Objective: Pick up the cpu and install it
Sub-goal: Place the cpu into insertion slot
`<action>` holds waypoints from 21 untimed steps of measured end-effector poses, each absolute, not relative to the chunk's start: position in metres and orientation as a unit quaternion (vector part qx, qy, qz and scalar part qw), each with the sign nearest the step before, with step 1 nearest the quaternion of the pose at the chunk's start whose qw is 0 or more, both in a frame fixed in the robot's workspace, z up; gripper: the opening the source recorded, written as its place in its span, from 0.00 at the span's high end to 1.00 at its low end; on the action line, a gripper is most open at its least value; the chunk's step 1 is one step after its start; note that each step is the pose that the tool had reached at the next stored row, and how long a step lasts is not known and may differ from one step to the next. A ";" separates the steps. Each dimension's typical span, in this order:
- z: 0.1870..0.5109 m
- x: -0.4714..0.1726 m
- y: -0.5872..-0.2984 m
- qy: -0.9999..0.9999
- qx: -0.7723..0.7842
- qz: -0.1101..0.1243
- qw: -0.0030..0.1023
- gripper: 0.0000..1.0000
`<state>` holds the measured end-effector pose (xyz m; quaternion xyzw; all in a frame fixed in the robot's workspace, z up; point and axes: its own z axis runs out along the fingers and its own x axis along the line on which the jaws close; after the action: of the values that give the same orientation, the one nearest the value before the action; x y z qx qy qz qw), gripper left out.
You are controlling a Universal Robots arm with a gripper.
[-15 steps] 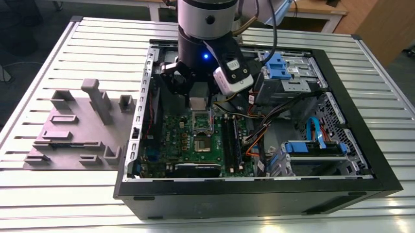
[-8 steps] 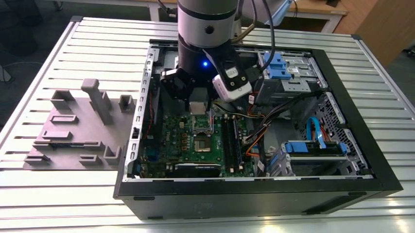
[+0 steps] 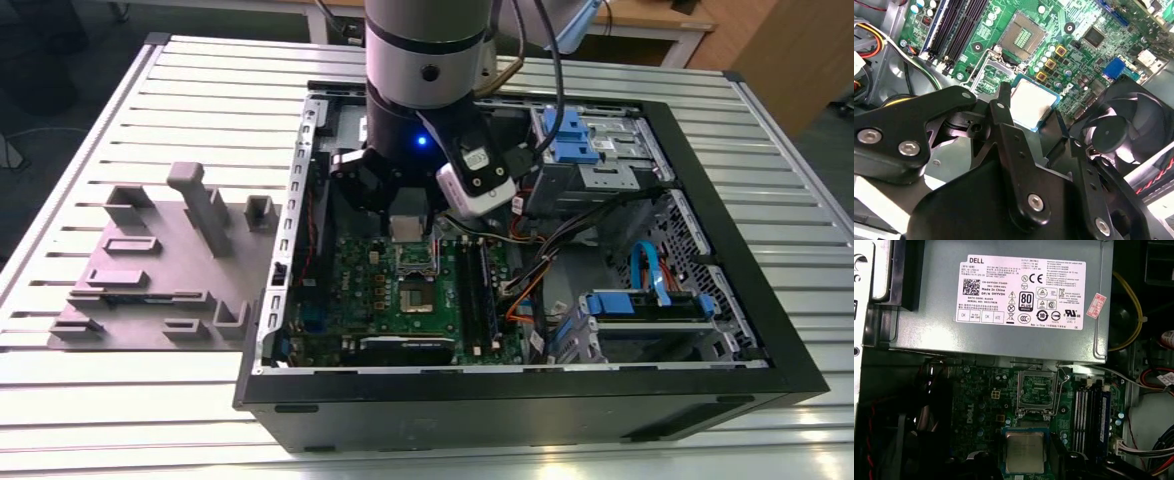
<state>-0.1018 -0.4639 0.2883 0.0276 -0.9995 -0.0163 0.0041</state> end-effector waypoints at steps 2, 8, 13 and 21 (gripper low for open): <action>0.287 -0.102 -0.464 -0.999 0.028 -0.016 0.004 0.53; 0.287 -0.102 -0.464 -0.999 0.028 -0.016 0.004 0.53; 0.287 -0.102 -0.466 -0.999 0.028 -0.016 0.004 0.53; 0.275 -0.102 -0.471 -0.999 0.028 -0.016 0.004 0.53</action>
<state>-0.1018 -0.4710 0.2755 0.0277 -0.9995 -0.0165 0.0040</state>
